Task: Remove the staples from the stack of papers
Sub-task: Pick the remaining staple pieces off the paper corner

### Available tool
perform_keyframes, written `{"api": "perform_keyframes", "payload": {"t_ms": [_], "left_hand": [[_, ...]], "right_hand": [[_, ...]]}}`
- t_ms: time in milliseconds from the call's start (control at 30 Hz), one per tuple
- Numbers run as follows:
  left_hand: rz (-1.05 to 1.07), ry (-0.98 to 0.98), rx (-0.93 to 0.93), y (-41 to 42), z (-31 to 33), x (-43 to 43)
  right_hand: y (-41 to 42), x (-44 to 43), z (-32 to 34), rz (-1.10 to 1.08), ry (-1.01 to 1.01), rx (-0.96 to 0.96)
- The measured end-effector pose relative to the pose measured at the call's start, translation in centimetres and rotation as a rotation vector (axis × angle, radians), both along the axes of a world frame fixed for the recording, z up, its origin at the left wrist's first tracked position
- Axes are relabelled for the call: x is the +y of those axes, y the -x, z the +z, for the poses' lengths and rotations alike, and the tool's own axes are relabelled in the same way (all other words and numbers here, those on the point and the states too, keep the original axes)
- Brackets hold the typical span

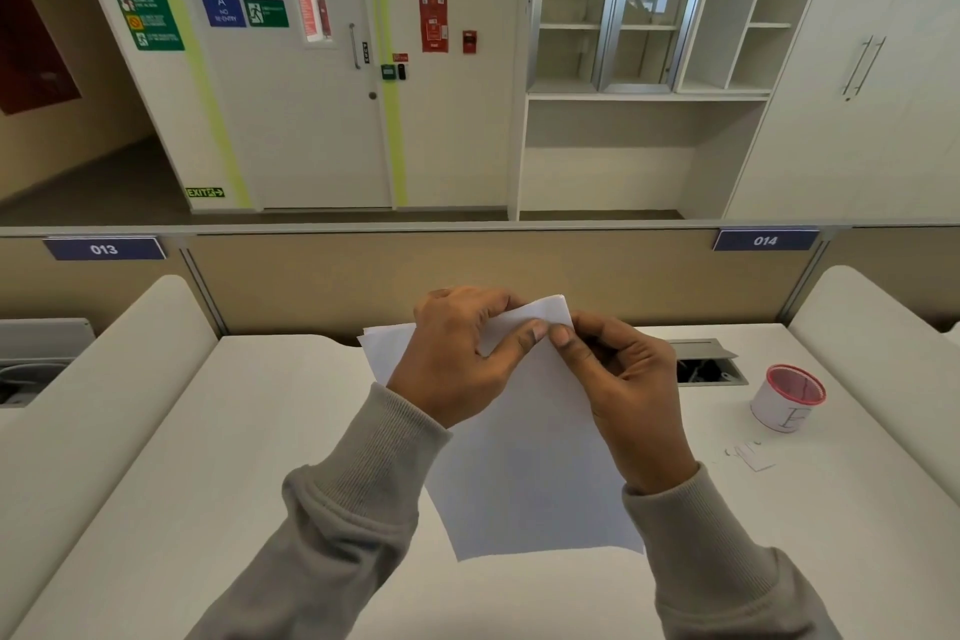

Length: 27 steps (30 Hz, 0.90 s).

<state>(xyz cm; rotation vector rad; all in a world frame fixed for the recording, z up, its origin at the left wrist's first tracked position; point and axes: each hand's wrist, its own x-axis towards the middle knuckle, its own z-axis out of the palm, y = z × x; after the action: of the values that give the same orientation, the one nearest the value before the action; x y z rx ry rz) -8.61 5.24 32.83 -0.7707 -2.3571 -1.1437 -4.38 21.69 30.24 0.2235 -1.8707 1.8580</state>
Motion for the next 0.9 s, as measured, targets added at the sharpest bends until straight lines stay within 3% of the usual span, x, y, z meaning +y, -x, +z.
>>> {"api": "perform_keyframes", "payload": {"t_ms": [233, 900], "left_hand": [[-0.142, -0.024, -0.177, 0.15, 0.82, -0.71], [-0.132, -0.061, -0.148, -0.13, 0.41, -0.58]], "right_hand": [[-0.34, 0.06, 0.08, 0.017, -0.012, 0.015], [-0.49, 0.07, 0.04, -0.023, -0.018, 0.022]]}}
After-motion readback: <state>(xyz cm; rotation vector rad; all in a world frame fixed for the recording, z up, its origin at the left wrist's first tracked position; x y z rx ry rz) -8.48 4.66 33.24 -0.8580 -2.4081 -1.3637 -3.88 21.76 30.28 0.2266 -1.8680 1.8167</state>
